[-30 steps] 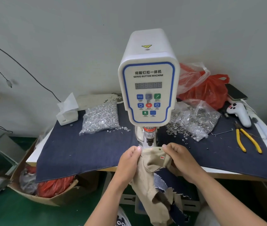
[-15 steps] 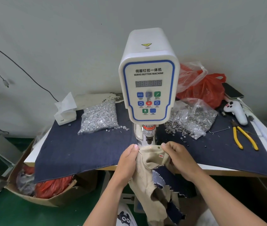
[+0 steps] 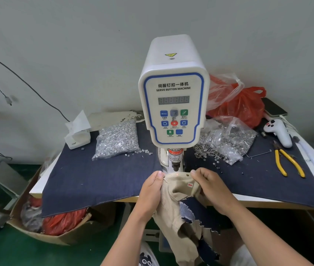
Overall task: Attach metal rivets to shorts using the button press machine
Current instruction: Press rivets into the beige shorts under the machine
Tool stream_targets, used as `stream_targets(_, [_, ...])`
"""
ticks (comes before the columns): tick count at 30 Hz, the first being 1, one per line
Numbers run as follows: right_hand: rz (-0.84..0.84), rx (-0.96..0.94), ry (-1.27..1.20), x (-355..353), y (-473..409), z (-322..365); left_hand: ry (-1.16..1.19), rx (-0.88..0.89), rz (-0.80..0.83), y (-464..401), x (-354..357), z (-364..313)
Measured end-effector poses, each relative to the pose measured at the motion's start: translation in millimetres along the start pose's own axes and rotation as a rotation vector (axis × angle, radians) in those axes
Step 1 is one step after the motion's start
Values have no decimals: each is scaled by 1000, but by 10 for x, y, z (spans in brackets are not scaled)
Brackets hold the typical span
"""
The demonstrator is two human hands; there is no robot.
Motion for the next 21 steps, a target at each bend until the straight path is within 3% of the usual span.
stream_targets(21, [46,-1,-32,22,9,-44,24,2,29,39,5,-30])
Point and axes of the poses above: each hand's wrist, its own y-axis away from the middle knuckle, its own x-axis out of the palm, z = x × y, the point moved 5 cm from there along -y, towards the middle knuckle, and after that the axes turned 8 degrees about y, right-handed, at the moved point
